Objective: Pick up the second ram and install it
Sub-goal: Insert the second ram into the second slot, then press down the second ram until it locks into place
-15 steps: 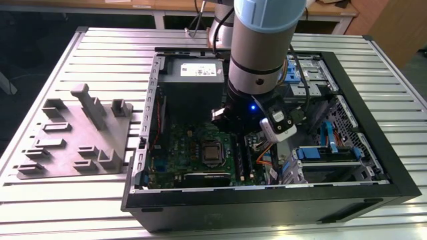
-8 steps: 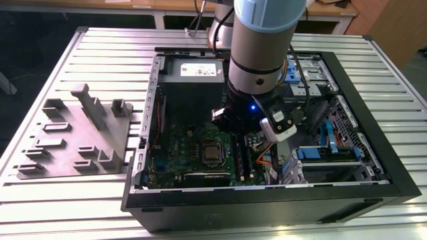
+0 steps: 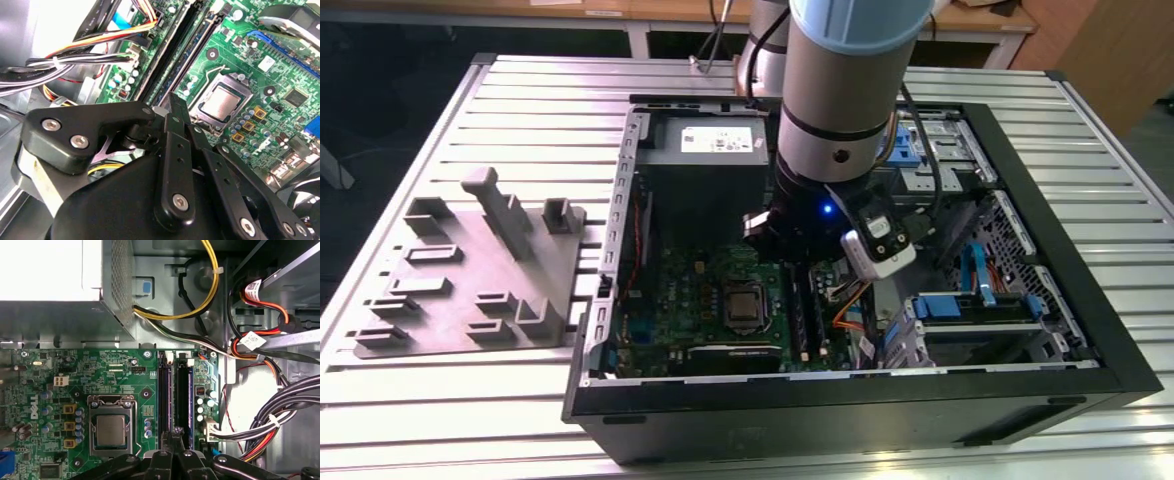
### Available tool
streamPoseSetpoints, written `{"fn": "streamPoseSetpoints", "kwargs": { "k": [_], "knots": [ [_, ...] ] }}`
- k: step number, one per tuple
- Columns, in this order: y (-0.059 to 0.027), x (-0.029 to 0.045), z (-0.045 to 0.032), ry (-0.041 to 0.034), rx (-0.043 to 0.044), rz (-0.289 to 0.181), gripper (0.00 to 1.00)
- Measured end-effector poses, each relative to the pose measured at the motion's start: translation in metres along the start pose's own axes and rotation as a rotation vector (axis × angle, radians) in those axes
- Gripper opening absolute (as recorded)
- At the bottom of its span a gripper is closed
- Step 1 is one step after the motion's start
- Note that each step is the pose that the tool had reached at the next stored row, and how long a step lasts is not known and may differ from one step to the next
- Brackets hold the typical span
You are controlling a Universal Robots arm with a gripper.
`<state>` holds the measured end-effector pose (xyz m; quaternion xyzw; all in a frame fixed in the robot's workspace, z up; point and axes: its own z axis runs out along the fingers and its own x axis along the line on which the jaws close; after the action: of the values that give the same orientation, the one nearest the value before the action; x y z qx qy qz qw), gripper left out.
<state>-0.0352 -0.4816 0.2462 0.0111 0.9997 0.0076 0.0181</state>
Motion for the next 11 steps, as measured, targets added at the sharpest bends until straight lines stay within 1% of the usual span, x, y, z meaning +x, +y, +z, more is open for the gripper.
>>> {"fn": "streamPoseSetpoints", "kwargs": {
  "k": [4, 11],
  "knots": [
    [0.0, -0.0001, -0.0019, 0.0001, 0.0002, 0.0, 0.1],
    [0.0007, -0.0001, -0.0022, 0.0002, 0.0005, 0.0, 0.1]
  ]
}}
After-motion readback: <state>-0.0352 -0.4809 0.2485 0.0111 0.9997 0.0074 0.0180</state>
